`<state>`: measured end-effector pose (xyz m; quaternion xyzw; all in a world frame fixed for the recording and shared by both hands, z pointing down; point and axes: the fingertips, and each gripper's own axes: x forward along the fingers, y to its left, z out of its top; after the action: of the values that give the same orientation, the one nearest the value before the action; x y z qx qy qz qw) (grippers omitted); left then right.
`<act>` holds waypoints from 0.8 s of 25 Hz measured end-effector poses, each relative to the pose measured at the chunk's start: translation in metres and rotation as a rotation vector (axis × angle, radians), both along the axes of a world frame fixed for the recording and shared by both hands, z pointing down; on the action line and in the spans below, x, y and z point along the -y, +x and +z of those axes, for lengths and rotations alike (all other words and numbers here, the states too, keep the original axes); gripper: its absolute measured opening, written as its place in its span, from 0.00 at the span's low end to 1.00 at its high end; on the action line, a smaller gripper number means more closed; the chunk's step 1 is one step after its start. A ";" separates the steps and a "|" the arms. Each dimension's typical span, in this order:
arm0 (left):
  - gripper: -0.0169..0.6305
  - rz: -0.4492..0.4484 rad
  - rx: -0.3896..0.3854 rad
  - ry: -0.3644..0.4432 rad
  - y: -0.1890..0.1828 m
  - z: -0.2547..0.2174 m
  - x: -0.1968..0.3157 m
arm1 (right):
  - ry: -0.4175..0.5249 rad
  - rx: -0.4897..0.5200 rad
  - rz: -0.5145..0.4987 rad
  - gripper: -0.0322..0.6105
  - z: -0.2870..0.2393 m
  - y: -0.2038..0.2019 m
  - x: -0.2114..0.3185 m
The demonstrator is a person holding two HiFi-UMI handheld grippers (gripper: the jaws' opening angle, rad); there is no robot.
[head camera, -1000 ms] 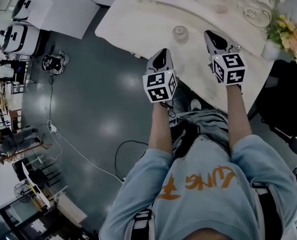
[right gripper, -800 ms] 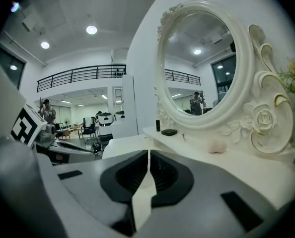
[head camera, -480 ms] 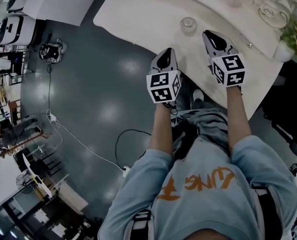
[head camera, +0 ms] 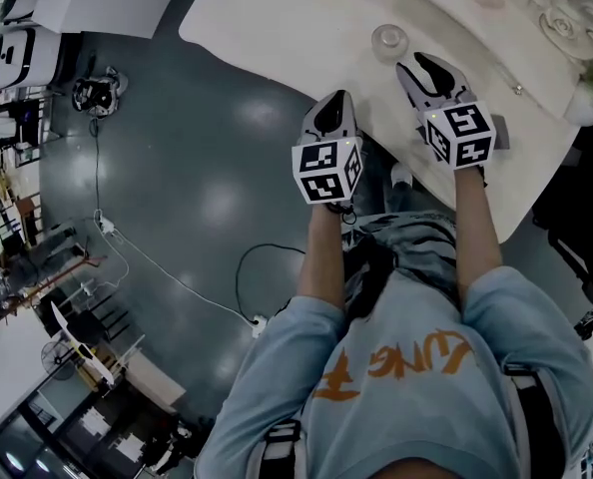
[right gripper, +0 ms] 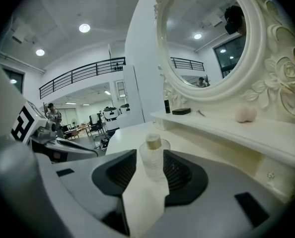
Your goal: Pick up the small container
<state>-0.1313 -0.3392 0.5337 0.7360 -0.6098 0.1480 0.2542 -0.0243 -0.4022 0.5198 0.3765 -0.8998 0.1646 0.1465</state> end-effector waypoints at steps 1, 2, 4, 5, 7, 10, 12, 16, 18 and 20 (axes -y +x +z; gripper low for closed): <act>0.06 0.000 -0.001 -0.004 -0.004 0.002 0.002 | -0.005 -0.004 -0.006 0.34 0.003 -0.004 0.002; 0.06 -0.001 -0.003 -0.007 -0.008 0.003 0.004 | -0.009 -0.010 -0.011 0.37 0.005 -0.009 0.004; 0.06 -0.003 -0.006 -0.012 -0.015 0.005 0.009 | -0.011 -0.026 -0.018 0.42 0.010 -0.017 0.008; 0.06 -0.003 -0.008 -0.014 -0.017 0.006 0.011 | -0.011 -0.034 -0.018 0.44 0.013 -0.019 0.010; 0.06 0.001 -0.010 -0.017 -0.017 0.008 0.010 | -0.009 -0.046 -0.013 0.47 0.018 -0.020 0.010; 0.06 0.005 -0.014 -0.019 -0.018 0.010 0.004 | 0.001 -0.069 -0.001 0.49 0.024 -0.020 0.006; 0.06 0.002 -0.014 -0.025 -0.027 0.010 0.007 | 0.012 -0.095 0.011 0.50 0.026 -0.025 0.012; 0.06 -0.004 -0.015 -0.036 -0.042 0.012 0.022 | 0.026 -0.111 0.033 0.52 0.031 -0.033 0.030; 0.06 -0.001 -0.016 -0.034 -0.048 0.013 0.030 | 0.027 -0.128 0.030 0.52 0.038 -0.039 0.037; 0.06 0.004 -0.017 -0.031 -0.053 0.014 0.038 | 0.026 -0.139 0.033 0.53 0.043 -0.043 0.043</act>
<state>-0.1840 -0.3769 0.5479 0.7343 -0.6039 0.1518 0.2704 -0.0676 -0.4457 0.5628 0.4034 -0.8834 0.1287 0.2009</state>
